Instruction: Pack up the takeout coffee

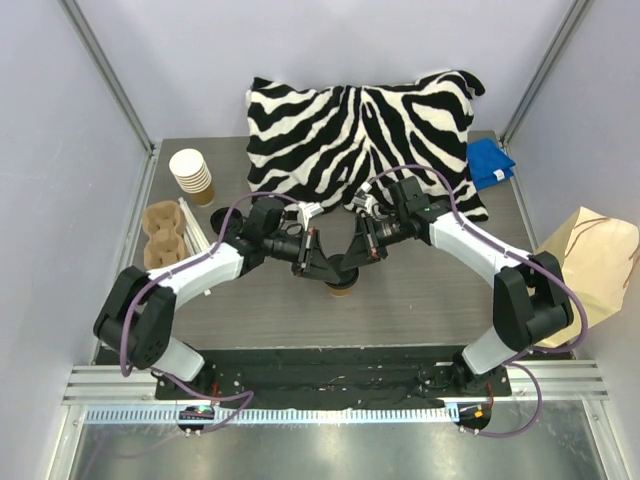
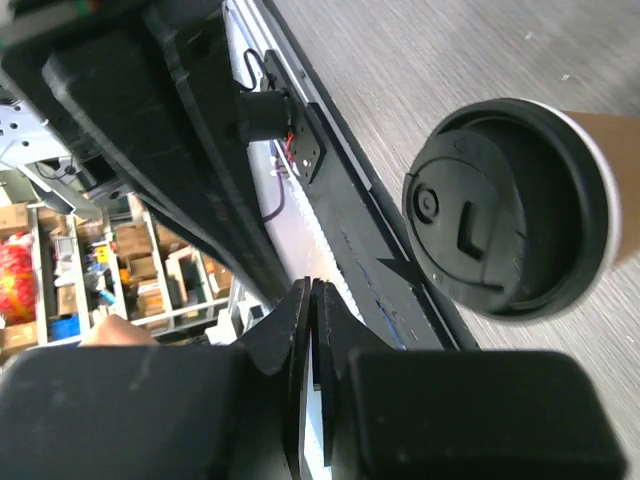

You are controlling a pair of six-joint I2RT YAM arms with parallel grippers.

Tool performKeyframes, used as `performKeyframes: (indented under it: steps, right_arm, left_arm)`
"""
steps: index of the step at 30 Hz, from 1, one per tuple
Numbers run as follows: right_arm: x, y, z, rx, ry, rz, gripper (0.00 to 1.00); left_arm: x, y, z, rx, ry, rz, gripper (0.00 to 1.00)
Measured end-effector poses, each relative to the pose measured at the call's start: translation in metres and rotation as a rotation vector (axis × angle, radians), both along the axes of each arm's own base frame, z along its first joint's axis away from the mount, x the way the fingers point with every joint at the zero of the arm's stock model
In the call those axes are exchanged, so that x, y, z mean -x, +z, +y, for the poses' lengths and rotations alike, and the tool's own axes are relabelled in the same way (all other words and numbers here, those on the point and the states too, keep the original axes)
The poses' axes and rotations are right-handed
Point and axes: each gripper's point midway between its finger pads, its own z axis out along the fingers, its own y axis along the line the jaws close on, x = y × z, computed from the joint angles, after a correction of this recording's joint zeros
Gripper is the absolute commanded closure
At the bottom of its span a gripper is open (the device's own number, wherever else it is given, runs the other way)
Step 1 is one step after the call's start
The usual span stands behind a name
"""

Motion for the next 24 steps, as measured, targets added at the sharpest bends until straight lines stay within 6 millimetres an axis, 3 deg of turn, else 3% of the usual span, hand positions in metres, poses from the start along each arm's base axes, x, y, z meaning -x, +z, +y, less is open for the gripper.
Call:
performKeyframes:
  steps: [10,18,24]
  right_arm:
    - [-0.006,-0.033,0.004,0.052,-0.033,0.030,0.96]
    - [-0.010,-0.059,-0.001,0.108,-0.040,0.050,0.99]
    - [-0.009,-0.063,-0.002,0.071,-0.013,0.087,0.99]
  left_arm:
    - [-0.028,-0.035,-0.016,-0.039,0.059,0.091,1.00]
    - [-0.040,-0.062,-0.015,-0.066,0.078,0.155,1.00]
    - [-0.046,-0.065,-0.011,-0.034,0.058,0.194,1.00]
